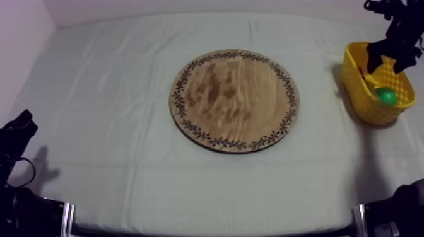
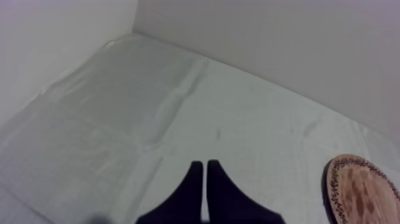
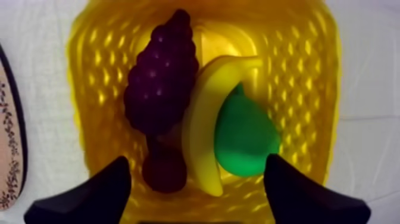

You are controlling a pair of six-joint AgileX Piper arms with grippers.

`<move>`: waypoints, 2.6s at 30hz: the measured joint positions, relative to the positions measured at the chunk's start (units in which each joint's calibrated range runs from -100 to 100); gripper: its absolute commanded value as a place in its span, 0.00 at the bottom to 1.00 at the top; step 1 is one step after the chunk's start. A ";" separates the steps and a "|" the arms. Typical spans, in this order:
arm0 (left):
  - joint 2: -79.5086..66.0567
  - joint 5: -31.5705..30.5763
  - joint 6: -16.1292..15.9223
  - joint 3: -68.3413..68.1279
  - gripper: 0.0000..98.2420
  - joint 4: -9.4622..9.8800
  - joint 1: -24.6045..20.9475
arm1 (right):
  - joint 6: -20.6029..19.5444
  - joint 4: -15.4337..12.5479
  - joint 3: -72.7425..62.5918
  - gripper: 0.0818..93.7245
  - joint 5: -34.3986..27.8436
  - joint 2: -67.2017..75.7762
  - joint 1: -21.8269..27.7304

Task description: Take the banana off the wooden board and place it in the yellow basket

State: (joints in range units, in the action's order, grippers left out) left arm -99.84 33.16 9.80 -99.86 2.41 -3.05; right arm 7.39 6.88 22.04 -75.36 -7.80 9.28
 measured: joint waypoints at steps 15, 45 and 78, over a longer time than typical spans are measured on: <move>0.00 0.00 0.00 0.00 0.00 0.00 0.00 | 5.66 -6.16 10.09 0.42 3.25 23.68 4.31; 0.00 0.00 0.00 0.00 0.00 0.00 0.00 | 11.97 -14.64 52.31 0.00 21.39 76.99 3.32; 0.00 0.00 0.00 0.00 0.00 0.00 0.00 | -1.24 -8.64 77.21 0.00 37.88 103.61 0.40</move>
State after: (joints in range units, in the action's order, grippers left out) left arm -99.84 33.16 9.80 -99.86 2.41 -3.05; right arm 6.16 -1.77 99.25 -37.48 95.80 9.68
